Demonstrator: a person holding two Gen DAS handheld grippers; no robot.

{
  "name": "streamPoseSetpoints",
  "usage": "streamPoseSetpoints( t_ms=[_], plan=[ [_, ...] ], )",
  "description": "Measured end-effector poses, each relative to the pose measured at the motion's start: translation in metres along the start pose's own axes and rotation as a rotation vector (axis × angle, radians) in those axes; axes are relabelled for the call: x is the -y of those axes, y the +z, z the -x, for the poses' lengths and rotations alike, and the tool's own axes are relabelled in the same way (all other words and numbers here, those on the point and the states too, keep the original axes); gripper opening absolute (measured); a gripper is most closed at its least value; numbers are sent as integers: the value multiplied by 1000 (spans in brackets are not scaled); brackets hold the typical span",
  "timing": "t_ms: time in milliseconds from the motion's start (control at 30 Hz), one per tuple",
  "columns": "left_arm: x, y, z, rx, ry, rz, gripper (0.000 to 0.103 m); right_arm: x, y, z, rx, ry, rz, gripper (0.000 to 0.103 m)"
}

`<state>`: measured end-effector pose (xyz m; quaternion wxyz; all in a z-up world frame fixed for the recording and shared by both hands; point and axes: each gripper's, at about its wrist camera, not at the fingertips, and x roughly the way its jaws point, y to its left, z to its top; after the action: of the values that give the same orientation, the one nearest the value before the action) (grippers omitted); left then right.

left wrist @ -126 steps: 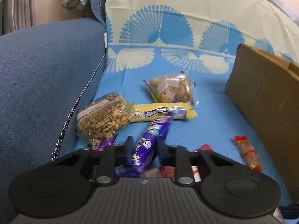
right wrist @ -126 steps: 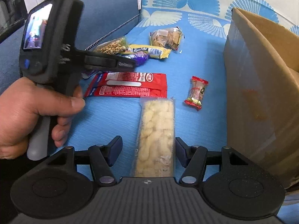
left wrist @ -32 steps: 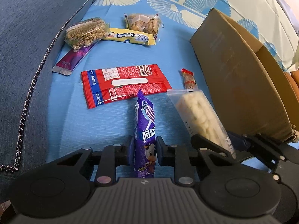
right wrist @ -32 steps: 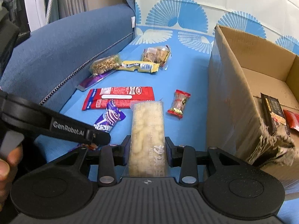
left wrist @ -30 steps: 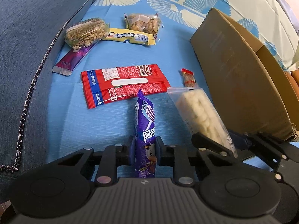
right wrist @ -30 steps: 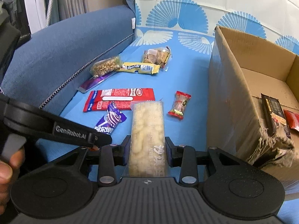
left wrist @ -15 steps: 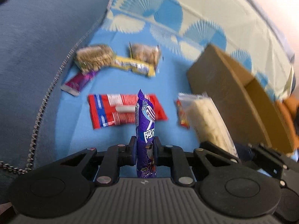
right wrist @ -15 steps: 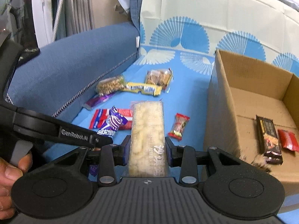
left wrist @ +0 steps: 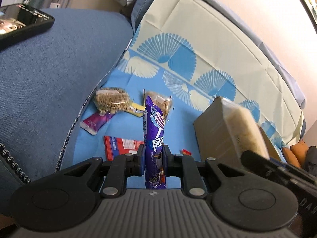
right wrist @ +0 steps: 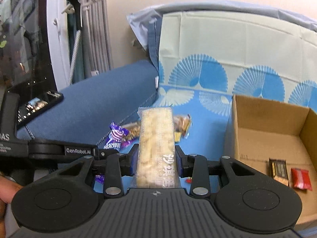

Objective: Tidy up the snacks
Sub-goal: 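Carry both snacks over the cardboard box and open both tools to drop them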

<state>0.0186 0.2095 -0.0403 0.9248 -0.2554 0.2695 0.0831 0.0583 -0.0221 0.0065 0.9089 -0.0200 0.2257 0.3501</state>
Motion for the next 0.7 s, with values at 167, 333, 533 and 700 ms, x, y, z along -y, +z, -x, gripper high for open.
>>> streamPoseSetpoints(
  t_ms=[167,333,533,700],
  plan=[
    [3,4,0,-8,10,15,18,8,12,9,53,-9,1,38],
    [11,6,-11,-47,11,79,18,31,23,14,88,-42,-64,38],
    [56,22,-28,-52,-36,100,18,70,36,22,123,-167,-166,38],
    [116,36,-42,-38,-122,70,18,122,38,31,135,-349,-296,38]
  ],
)
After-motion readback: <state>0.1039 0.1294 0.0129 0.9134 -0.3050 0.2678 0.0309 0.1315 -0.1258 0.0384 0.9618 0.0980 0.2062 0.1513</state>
